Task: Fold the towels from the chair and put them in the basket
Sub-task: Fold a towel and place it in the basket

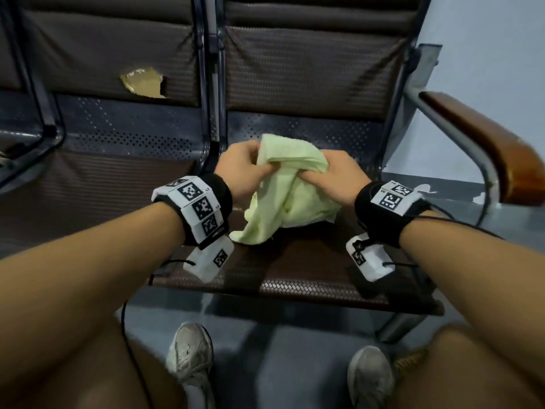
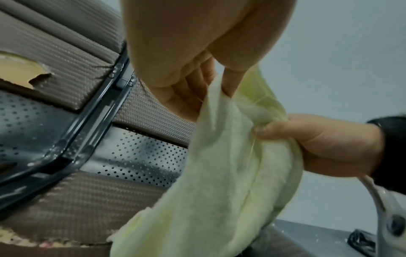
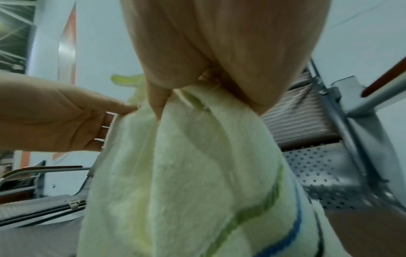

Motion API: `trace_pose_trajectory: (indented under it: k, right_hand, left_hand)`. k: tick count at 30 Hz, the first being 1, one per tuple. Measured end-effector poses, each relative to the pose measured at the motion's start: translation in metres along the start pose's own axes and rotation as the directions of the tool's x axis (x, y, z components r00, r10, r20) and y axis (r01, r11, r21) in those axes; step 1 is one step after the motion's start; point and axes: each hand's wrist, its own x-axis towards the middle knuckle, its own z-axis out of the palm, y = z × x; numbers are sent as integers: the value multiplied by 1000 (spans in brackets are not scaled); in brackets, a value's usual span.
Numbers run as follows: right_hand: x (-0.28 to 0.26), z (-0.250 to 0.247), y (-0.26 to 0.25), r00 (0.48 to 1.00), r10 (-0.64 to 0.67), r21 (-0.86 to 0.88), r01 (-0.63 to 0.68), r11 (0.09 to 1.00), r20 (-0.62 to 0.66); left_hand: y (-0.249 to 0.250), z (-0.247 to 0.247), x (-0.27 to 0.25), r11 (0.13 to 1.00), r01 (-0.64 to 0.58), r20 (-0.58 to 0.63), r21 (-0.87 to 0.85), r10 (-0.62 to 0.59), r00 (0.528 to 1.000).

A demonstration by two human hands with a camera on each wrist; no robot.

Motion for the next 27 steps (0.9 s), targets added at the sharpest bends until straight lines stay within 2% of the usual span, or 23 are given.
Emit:
trace_pose_trajectory:
  k: [2, 4, 7, 9, 11, 14, 17, 19, 21, 23, 25, 27]
  right_hand:
    - [-10, -9, 9, 999, 27, 67, -24, 997, -39]
    - [-21, -9, 21, 998, 68, 100, -67, 993, -11]
    - [-33, -3, 40, 990, 93, 24, -95, 995, 103]
    - [-36, -1, 47, 992, 63, -11, -62, 998, 111]
    - [-35, -2, 46, 996, 38, 9, -39, 999, 79]
    - [-33, -3, 40, 1000, 22, 32, -22, 999, 11]
    - [-33, -4, 39, 1000, -6, 75, 6, 997, -2]
    - [-34, -5, 41, 998, 27, 146, -34, 989, 51]
    - [-35, -5, 43, 981, 88, 210, -125, 970, 176]
    - [-35, -3, 48, 941, 157, 56, -182, 982, 300]
    - [-37, 2, 54, 880, 240, -127, -206, 970, 410]
    - [-39, 2, 61, 854, 296, -174, -244, 954, 427]
  left_hand:
    - [5, 4, -2, 999, -16, -10, -48, 16, 1000]
    - [9, 13, -3, 994, 11, 24, -112, -9, 1000]
    - [15, 29, -3, 972, 94, 57, -215, -84, 995]
    - [18, 37, -4, 934, 170, 81, -313, -152, 985]
    - [20, 41, -2, 938, 187, 111, -291, -161, 981]
    - [20, 42, 2, 972, 147, 166, -184, -117, 979]
    - [19, 39, 3, 975, 112, 122, -193, -90, 989]
    - [19, 40, 3, 972, 71, 83, -224, -53, 995]
    - [21, 41, 1, 965, 4, 52, -261, 9, 999]
    - [23, 41, 4, 942, -27, 22, -335, 37, 999]
    - [26, 38, 9, 918, -30, -20, -395, 24, 1000]
    - [25, 35, 15, 890, 6, -60, -455, -38, 997]
